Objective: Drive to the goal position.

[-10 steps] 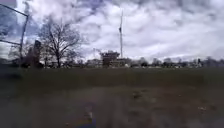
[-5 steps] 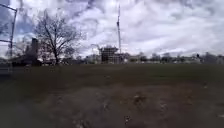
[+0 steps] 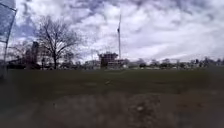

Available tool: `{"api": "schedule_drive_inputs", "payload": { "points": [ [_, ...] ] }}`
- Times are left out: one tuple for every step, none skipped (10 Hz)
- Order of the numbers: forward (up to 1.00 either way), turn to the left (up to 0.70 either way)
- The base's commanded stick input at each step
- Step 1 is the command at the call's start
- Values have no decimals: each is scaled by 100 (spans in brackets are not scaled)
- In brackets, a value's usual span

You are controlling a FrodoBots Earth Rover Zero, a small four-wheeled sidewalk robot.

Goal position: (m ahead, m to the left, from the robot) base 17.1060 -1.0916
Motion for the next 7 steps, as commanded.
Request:
{"api": "schedule_drive_inputs", "payload": {
  "points": [
    [70, 21],
    [70, 0],
    [70, 0],
    [70, 0],
    [70, 0],
    [70, 0],
    [70, 0]
  ]
}}
